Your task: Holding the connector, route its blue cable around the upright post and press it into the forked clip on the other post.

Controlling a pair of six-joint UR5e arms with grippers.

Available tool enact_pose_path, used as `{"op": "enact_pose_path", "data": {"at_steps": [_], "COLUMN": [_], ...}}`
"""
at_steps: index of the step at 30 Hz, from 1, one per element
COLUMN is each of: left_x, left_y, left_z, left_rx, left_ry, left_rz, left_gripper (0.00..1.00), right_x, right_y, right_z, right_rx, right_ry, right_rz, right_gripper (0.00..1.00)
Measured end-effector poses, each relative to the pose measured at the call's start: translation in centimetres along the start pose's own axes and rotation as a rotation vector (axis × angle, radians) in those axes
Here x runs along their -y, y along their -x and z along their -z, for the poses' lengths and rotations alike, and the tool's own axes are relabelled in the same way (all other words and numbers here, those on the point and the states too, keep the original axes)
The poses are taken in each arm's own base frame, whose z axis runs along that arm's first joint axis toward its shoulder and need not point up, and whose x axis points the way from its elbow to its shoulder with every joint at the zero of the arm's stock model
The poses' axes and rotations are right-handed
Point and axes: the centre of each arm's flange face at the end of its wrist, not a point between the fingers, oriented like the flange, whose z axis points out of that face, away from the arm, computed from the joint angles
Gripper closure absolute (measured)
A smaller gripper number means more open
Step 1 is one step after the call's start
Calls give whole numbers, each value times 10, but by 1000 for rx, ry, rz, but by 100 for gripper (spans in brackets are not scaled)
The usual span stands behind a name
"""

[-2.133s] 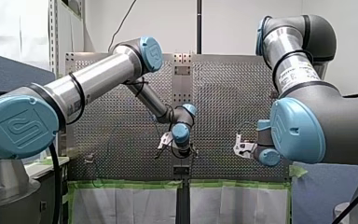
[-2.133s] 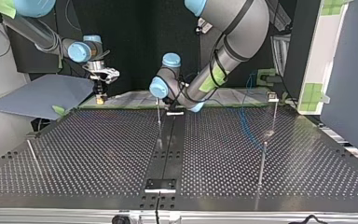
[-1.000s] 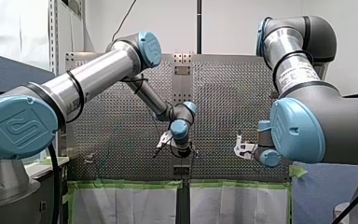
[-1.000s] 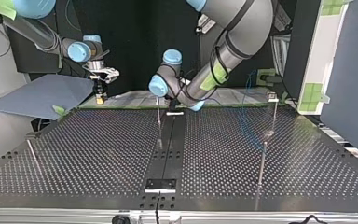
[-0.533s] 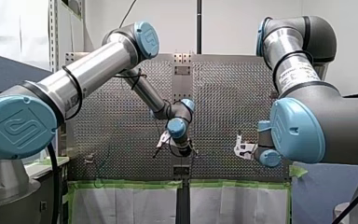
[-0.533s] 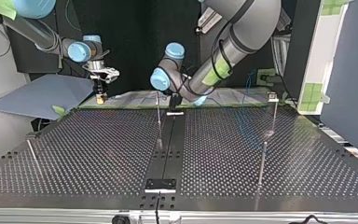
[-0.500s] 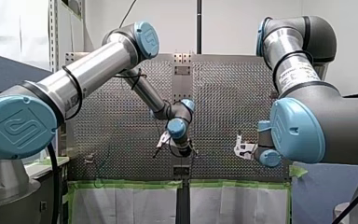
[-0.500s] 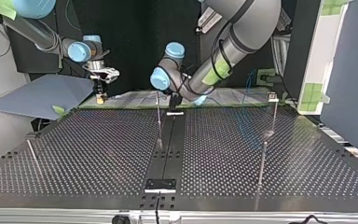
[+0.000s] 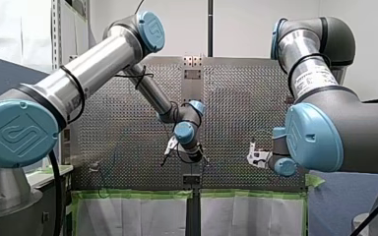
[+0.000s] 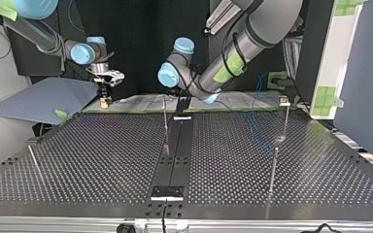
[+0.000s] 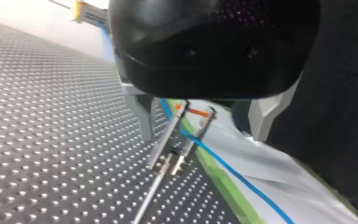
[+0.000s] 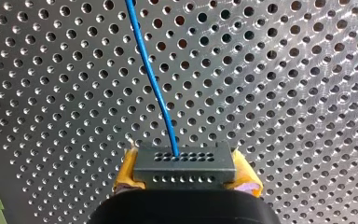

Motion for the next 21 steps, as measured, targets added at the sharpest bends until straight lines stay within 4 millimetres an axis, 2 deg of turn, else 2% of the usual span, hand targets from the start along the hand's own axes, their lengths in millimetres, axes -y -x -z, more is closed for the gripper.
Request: {"op": "enact_pose_path", "data": {"at_steps": [10,21], "left_x": [12,35], "left_y": [-23,-20], "left_z": [14,18], "left_rx": [25,110], "left_ry": [31,-1], "left_rz": [53,120], "left_gripper": [0,0], "right_x": [-1,-2], "right_y": [1,1], "right_z": [0,0], "right_rx": [3,2], "right_ry": [2,3], "right_rz": [-3,-4], "right_gripper": [100,100]}}
